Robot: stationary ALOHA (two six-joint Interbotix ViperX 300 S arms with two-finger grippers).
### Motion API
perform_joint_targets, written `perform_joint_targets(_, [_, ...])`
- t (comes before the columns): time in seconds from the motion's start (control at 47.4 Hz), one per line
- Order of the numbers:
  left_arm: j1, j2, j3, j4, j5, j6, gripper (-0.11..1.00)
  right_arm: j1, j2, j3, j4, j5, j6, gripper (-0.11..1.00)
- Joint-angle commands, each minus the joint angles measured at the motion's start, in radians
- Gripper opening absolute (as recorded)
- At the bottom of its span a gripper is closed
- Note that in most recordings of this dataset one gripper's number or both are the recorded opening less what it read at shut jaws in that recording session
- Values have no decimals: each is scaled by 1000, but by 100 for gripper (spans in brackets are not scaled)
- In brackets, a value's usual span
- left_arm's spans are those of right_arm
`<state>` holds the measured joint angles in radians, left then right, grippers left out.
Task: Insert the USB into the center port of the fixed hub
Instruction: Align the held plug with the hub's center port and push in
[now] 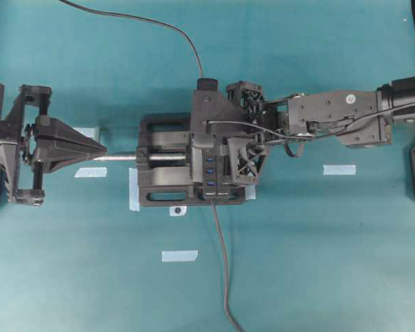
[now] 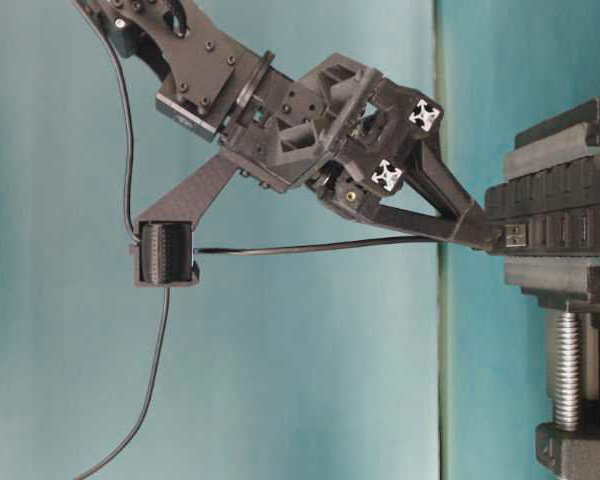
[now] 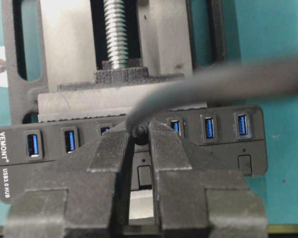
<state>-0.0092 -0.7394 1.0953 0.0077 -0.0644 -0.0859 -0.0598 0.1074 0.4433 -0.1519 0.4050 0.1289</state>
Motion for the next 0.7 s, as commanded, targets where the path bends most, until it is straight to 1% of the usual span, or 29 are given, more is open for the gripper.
perform_joint_targets(0.0, [-2,-2,-23,2,-6,-2,0,0,-14,-20,-2,-3,0,8])
perform_joint_targets(0.675, [-2,-2,-25,0,-6,-3,0,2,-12,-8,-2,-3,0,8])
